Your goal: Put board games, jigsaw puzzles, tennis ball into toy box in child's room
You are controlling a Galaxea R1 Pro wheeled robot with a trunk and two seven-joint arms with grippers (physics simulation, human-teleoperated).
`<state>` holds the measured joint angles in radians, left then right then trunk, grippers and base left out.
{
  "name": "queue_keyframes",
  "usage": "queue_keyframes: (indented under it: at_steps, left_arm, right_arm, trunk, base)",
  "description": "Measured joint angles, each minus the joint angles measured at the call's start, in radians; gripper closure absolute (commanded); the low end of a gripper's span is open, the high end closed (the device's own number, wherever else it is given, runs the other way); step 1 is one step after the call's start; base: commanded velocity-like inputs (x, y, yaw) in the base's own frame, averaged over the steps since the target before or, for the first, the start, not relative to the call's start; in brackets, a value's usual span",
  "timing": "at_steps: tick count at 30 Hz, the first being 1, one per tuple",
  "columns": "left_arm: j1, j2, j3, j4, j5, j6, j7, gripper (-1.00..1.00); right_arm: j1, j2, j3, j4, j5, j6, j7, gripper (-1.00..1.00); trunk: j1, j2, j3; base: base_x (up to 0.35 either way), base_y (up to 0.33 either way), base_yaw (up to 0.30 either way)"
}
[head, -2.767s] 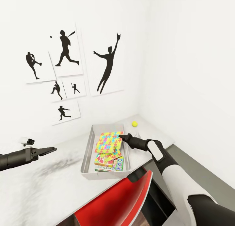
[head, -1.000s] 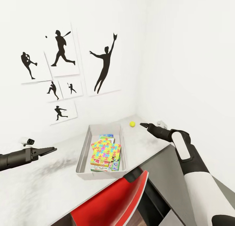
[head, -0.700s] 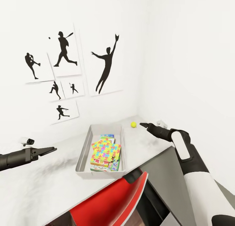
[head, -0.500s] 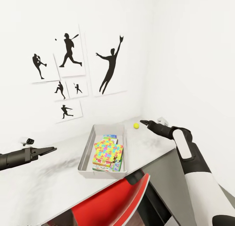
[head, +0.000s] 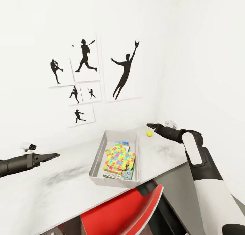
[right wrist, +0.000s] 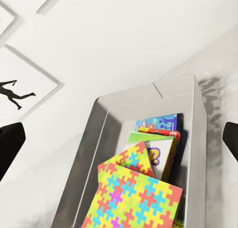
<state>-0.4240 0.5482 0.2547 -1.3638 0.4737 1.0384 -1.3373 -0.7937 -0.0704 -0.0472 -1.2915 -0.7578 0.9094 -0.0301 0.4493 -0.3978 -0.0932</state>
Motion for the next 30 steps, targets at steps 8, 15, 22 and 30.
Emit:
queue_keyframes:
  at_steps: [8,15,22,30]
  left_arm:
    - [-0.008,-0.003,-0.003,0.006,-0.083,-0.001,0.016,-1.00]
    - [-0.012,-0.004,0.007,0.017,-0.121,-0.005,0.044,-1.00]
    - [-0.012,-0.020,0.002,0.022,-0.123,-0.006,0.072,-1.00]
    - [-0.012,-0.022,0.008,0.023,-0.123,-0.006,0.077,-1.00]
  right_arm:
    - [0.000,-0.003,-0.007,0.002,0.002,0.024,-0.008,-1.00]
    - [0.000,-0.034,-0.012,0.000,0.002,0.060,-0.009,-1.00]
    - [0.000,-0.066,-0.012,-0.001,0.000,0.063,-0.008,-1.00]
    - [0.000,-0.070,-0.012,0.001,0.001,0.062,-0.009,-1.00]
  trunk:
    - [0.000,0.000,0.012]
    - [0.000,0.000,0.022]
    - [0.000,0.000,0.025]
    - [0.000,0.000,0.025]
  base:
    - [0.000,0.000,0.175]
    - [0.008,-0.006,0.175]
    - [0.120,-0.169,0.046]
    - [0.181,-0.029,0.048]
